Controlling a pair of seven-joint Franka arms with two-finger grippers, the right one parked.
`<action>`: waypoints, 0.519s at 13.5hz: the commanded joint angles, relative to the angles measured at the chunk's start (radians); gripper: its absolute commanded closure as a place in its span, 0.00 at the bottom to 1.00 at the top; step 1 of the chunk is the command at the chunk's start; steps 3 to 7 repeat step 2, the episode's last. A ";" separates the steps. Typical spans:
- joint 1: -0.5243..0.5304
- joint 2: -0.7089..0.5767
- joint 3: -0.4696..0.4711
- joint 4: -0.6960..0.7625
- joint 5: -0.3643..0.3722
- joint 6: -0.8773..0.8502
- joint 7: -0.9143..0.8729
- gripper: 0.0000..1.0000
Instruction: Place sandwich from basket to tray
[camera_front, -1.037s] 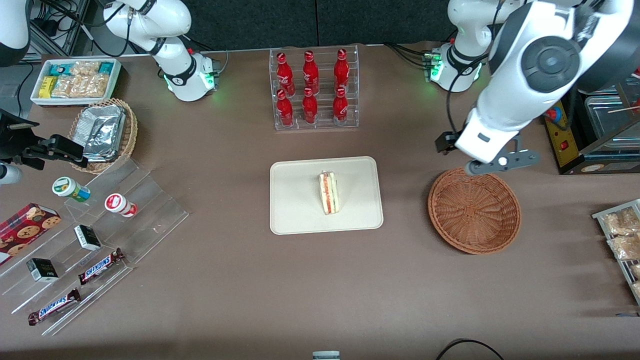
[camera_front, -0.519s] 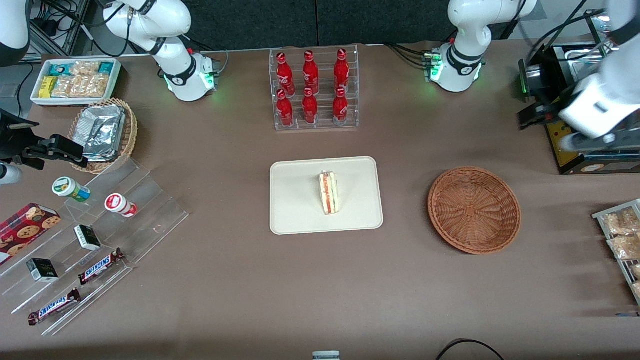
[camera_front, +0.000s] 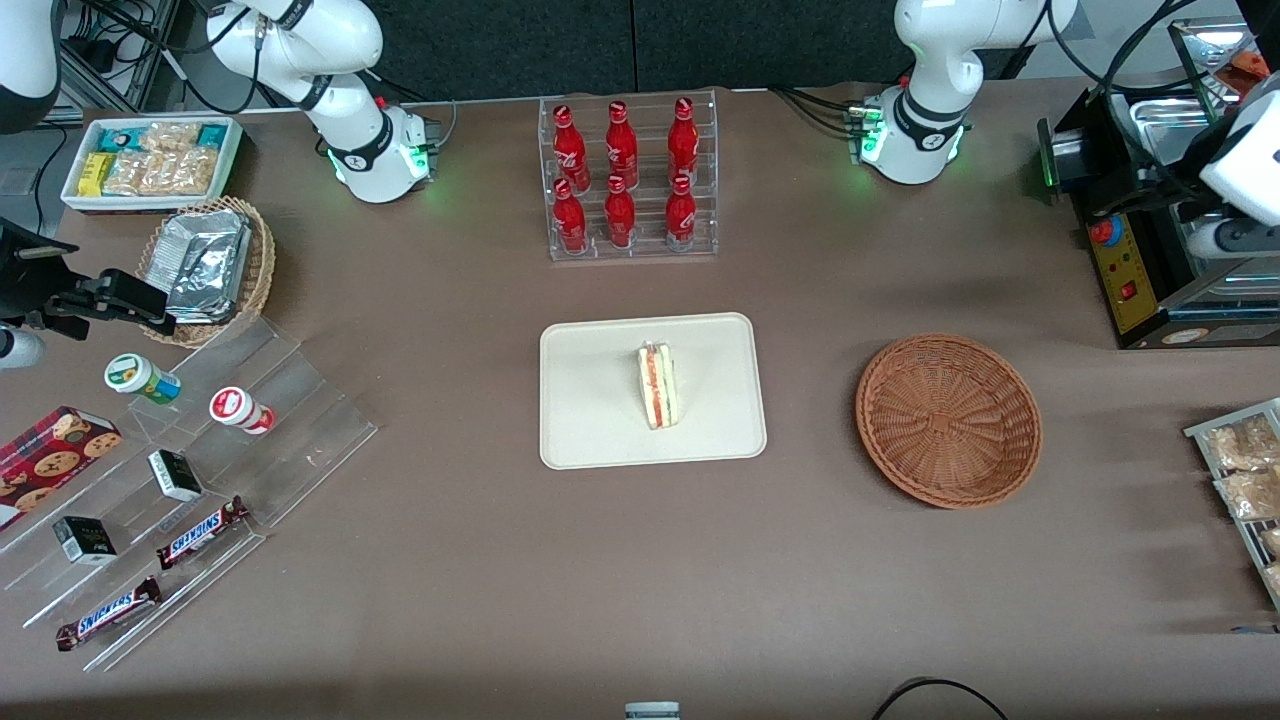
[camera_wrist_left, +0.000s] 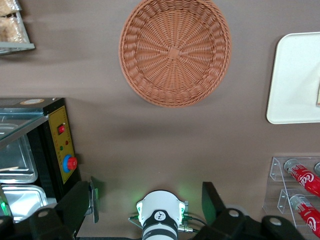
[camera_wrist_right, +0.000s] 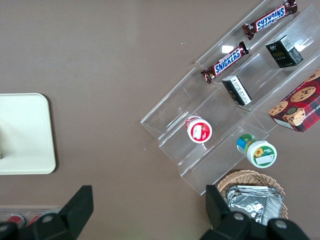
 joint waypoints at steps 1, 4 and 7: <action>-0.011 0.054 -0.010 0.082 -0.010 -0.008 -0.001 0.01; -0.011 0.058 -0.010 0.087 -0.012 -0.005 -0.005 0.01; -0.011 0.058 -0.010 0.087 -0.012 -0.005 -0.005 0.01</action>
